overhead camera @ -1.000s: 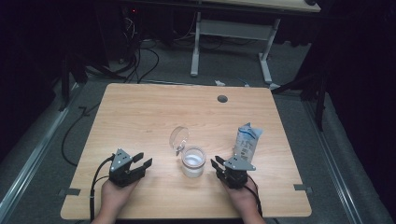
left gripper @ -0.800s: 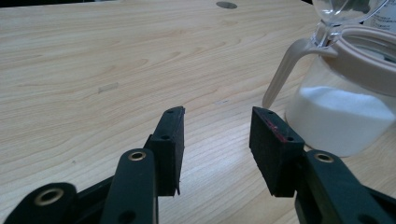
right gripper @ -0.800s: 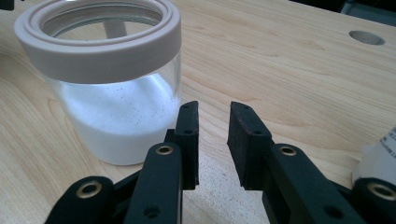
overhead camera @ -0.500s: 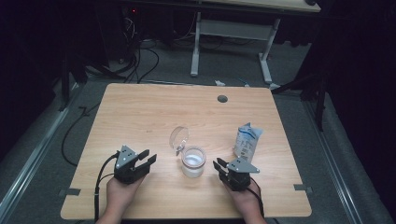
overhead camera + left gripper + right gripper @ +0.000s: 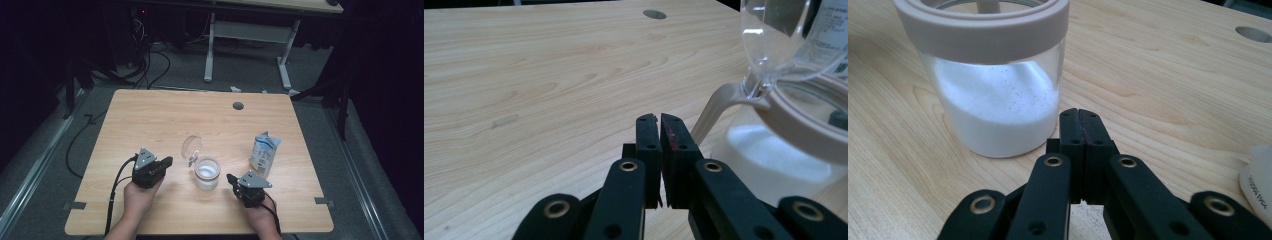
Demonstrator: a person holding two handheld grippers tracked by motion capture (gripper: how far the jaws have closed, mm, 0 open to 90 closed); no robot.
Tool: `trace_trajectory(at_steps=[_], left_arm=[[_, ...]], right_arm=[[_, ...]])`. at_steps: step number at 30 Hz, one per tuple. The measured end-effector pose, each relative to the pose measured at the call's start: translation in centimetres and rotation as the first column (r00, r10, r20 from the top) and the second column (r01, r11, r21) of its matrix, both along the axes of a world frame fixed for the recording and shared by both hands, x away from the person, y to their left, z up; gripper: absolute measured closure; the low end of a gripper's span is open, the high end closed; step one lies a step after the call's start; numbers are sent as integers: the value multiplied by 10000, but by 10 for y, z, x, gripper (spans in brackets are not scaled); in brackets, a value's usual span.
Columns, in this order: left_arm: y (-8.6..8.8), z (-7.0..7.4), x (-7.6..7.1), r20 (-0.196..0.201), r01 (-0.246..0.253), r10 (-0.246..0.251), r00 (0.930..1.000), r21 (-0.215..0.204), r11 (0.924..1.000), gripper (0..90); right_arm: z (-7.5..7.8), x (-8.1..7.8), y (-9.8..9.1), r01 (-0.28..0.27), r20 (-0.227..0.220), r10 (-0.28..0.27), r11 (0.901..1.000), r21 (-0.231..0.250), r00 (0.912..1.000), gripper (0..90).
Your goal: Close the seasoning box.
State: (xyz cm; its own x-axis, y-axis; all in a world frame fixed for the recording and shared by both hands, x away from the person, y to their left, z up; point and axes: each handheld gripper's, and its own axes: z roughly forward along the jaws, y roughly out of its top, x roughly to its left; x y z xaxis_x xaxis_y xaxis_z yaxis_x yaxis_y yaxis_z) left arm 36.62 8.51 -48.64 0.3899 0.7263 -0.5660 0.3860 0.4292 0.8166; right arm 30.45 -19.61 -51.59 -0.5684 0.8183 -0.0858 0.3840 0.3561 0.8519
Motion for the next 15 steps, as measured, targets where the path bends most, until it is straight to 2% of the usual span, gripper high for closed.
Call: trace_trajectory(at_steps=[6,8,15], left_arm=[[-10,8,4,16,89,-89,10000,-176,9998,894],[-16,12,6,141,179,-177,9997,-170,9997,898],[-23,16,8,280,229,-219,9994,-371,9990,900]], right_arm=[[2,-1,3,-66,63,66,10000,-25,10000,900],[6,-3,6,-178,130,178,9998,10,9998,900],[4,-2,10,-350,68,350,9994,18,9994,900]])
